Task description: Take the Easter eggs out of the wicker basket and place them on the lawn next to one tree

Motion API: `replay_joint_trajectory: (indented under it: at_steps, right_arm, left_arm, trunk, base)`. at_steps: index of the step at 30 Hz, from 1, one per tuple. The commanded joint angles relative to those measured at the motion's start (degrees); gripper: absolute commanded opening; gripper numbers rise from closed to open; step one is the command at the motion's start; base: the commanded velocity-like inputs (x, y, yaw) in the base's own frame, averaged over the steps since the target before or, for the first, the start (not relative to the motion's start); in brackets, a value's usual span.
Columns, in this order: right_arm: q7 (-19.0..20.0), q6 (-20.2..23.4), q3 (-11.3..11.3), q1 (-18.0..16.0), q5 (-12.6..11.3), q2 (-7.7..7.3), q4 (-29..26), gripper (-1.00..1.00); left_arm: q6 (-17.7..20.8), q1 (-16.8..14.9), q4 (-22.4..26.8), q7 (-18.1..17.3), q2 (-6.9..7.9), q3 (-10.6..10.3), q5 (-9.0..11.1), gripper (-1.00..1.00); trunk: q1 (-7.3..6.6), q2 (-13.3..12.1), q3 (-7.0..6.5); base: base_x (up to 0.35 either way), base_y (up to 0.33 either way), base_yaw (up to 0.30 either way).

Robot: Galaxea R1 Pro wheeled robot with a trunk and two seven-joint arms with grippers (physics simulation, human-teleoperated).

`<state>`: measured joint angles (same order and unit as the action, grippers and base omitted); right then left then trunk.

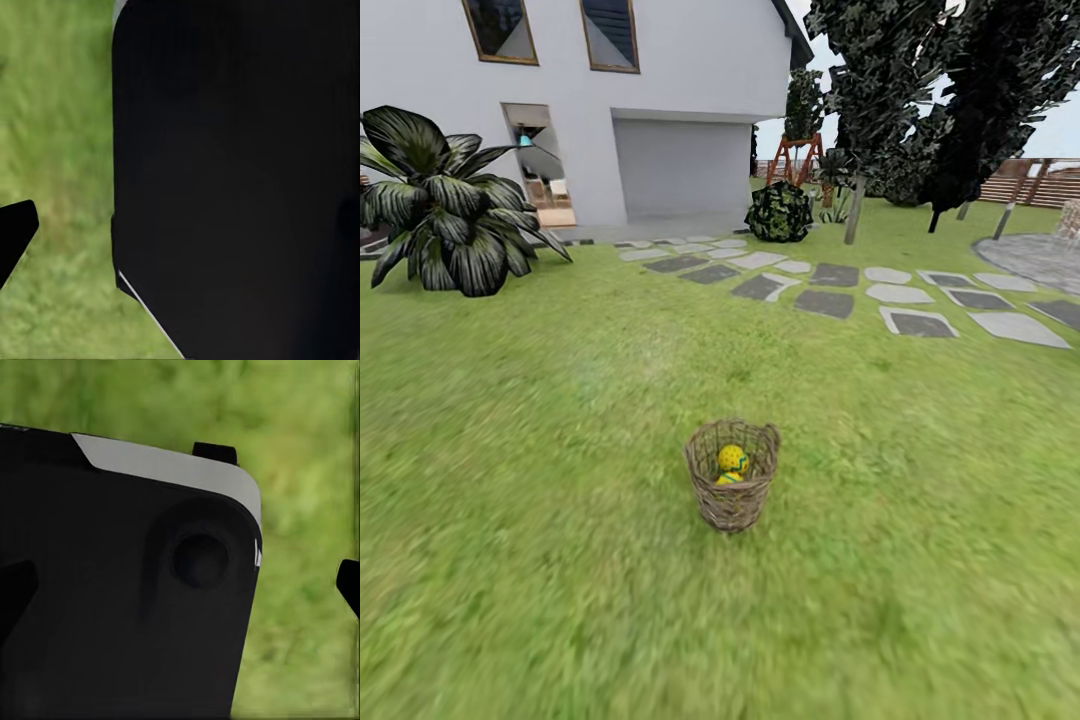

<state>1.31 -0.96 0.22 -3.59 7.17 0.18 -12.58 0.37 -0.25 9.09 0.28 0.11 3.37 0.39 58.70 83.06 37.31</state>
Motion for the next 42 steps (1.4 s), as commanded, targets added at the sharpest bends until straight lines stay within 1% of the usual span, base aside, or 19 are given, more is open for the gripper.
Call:
replay_joint_trajectory:
  at_steps: [1,2,4,7,8,12,13,15,17,19,20,21,23,27,31,34,35,38,42]
  right_arm:
    - [0.09,2.19,-0.03,-0.02,0.47,-0.02,-1.46,1.0]
    - [0.12,4.04,-0.04,-0.03,0.47,-0.06,-2.71,1.0]
    - [0.12,5.9,-0.02,-0.09,0.47,-0.09,-4.19,1.0]
    - [0.04,6.6,0.01,-0.1,0.47,-0.09,-6.27,1.0]
    - [0.01,9.38,-0.03,-0.1,0.47,-0.15,-9.54,1.0]
    - [-0.03,14.11,-0.04,-0.1,0.39,-0.19,-15.95,1.0]
    - [-0.05,14.82,-0.08,-0.1,0.35,-0.23,-17.93,1.0]
    - [-0.07,15.22,-0.14,-0.12,0.32,-0.25,-19.56,1.0]
    - [-0.12,15.54,-0.3,-0.31,0.25,-0.26,-22.11,1.0]
    - [-0.15,15.66,-0.36,-0.69,0.21,-0.27,-23.76,1.0]
    - [-0.16,15.72,-0.39,-1.17,0.18,-0.27,-24.31,1.0]
    - [-0.17,16.34,-0.76,-2.73,-0.03,-0.27,-25.02,1.0]
    - [-0.17,18.25,-1.6,-4.29,-0.55,-0.27,-25.23,1.0]
    - [-0.17,22.24,-3.19,-7.93,-0.92,-0.36,-25.43,1.0]
    - [-0.17,23.23,-3.65,-11.2,-1.0,-0.4,-25.46,1.0]
    - [-0.17,23.46,-3.72,-13.93,-1.02,-0.42,-25.52,1.0]
    - [-0.17,23.49,-3.73,-14.72,-1.02,-0.43,-25.54,1.0]
    - [-0.17,23.53,-3.74,-16.89,-1.02,-0.36,-25.55,1.0]
    - [-0.25,23.61,-3.74,-20.62,-1.0,-0.25,-25.56,1.0]
  left_arm:
    - [0.08,-0.01,1.23,-0.01,-0.02,0.32,0.05,1.0]
    - [0.12,-0.01,2.66,-0.01,-0.02,0.32,0.01,1.0]
    - [0.21,-0.04,5.38,0.15,0.14,0.32,-0.03,1.0]
    - [1.77,-1.2,6.85,0.18,0.35,0.54,-0.04,1.0]
    - [2.54,-2.83,7.26,0.21,0.42,1.82,-0.1,1.0]
    - [2.85,-5.38,7.7,0.24,0.48,2.76,-0.19,1.0]
    - [2.86,-6.14,7.74,0.24,0.53,2.86,-0.2,1.0]
    - [2.87,-6.71,7.77,0.24,0.83,2.91,-0.21,1.0]
    - [2.9,-7.42,7.81,0.2,1.88,2.94,-0.13,1.0]
    - [2.89,-8.1,7.9,0.18,2.41,2.95,-0.07,1.0]
    - [2.89,-8.54,7.92,0.17,2.55,2.95,-0.08,1.0]
    - [2.88,-9.27,8.08,0.16,2.71,2.96,-0.05,1.0]
    - [2.88,-9.61,8.95,0.16,2.76,2.96,-0.04,1.0]
    - [2.88,-9.81,12.65,0.16,2.87,3.11,-0.04,1.0]
    - [3.42,-9.85,17.07,0.16,2.88,4.79,-0.1,1.0]
    - [6.98,-9.87,22.22,0.16,2.88,6.05,-0.12,1.0]
    - [9.93,-9.92,25.4,0.16,2.88,6.4,-0.12,1.0]
    - [15.72,-10.09,32.04,0.15,2.87,6.66,-0.13,1.0]
    - [20.68,-10.19,41.66,0.11,2.88,6.78,-0.13,1.0]
  trunk:
    - [0.03,0.02,0.05]
    - [0.03,0.02,0.05]
    - [0.03,0.02,0.05]
    - [0.03,0.02,0.05]
    - [0.03,0.02,0.05]
    - [0.03,0.02,0.05]
    - [0.03,0.02,0.05]
    - [0.03,0.02,0.05]
    - [0.03,0.02,0.05]
    - [0.03,0.02,0.05]
    - [0.03,0.02,0.05]
    - [0.03,0.02,0.05]
    - [0.03,0.02,0.05]
    - [0.03,0.02,0.05]
    - [0.03,0.02,0.05]
    - [0.03,0.02,0.05]
    - [0.03,0.02,0.05]
    - [0.03,0.02,0.05]
    - [0.03,0.02,0.05]
  base:
    - [0.34,0.0,0.0]
    - [0.34,0.0,0.0]
    - [0.34,0.0,0.0]
    - [0.34,0.0,0.0]
    - [0.341,0.0,0.0]
    - [0.325,0.0,0.0]
    - [0.204,0.0,0.0]
    - [0.154,0.0,0.0]
    - [0.11,0.0,0.0]
    - [0.096,0.009,0.0]
    - [0.15,0.057,0.0]
    - [0.255,0.109,0.0]
    - [0.287,0.107,0.0]
    - [0.313,0.108,0.0]
    - [0.322,0.114,0.0]
    - [0.324,0.11,0.0]
    - [0.324,0.102,0.0]
    - [0.324,0.099,0.0]
    - [0.324,0.098,0.0]
